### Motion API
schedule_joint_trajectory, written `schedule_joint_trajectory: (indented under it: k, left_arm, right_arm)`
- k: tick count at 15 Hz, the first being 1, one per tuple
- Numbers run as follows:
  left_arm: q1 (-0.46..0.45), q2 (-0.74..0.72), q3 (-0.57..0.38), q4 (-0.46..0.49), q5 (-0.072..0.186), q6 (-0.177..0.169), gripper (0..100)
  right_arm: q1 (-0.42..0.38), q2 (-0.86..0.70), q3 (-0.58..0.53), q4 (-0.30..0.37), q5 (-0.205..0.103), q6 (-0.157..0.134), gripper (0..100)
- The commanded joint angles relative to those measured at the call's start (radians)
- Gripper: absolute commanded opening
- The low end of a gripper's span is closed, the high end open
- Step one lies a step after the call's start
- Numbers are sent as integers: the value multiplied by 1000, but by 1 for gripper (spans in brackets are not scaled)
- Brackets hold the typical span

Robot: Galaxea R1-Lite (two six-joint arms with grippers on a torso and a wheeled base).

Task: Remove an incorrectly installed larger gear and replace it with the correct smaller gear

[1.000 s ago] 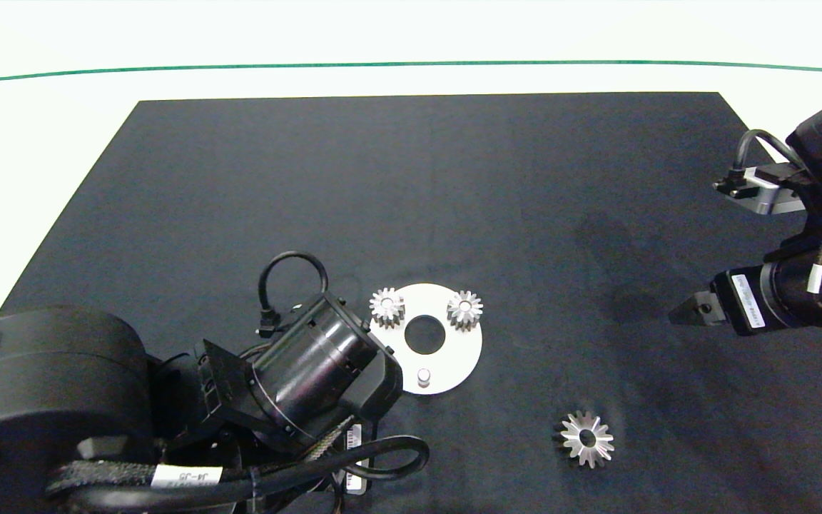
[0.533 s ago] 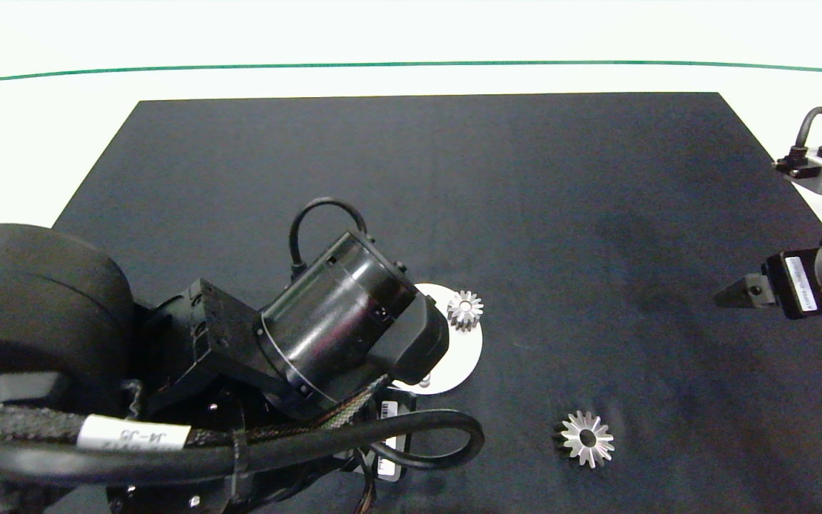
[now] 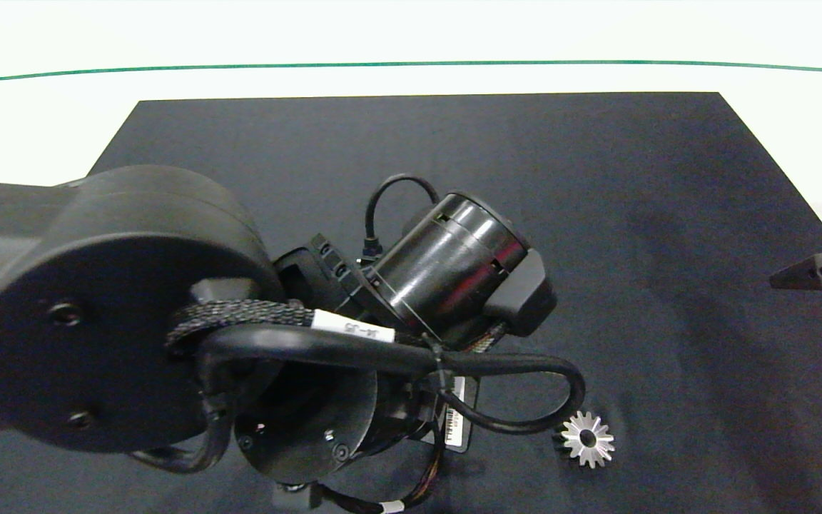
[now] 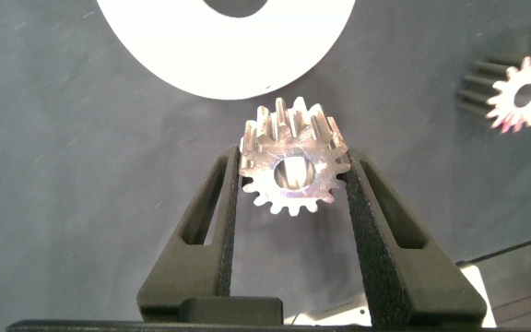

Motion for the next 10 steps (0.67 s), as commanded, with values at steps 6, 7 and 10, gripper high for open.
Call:
schedule_joint_trajectory:
  k: [6,7,10]
  left_arm:
    - [13,69,-54,8,30,49,0]
    - [13,69,-54,8,32,61,0]
    - [20,78,-54,8,41,72,0]
  right_arm:
    - [-4,-17,-1,4,1,-2,100]
    - [-4,-17,-1,4,1,-2,100]
    - [-4,-17,1,4,2,-5,100]
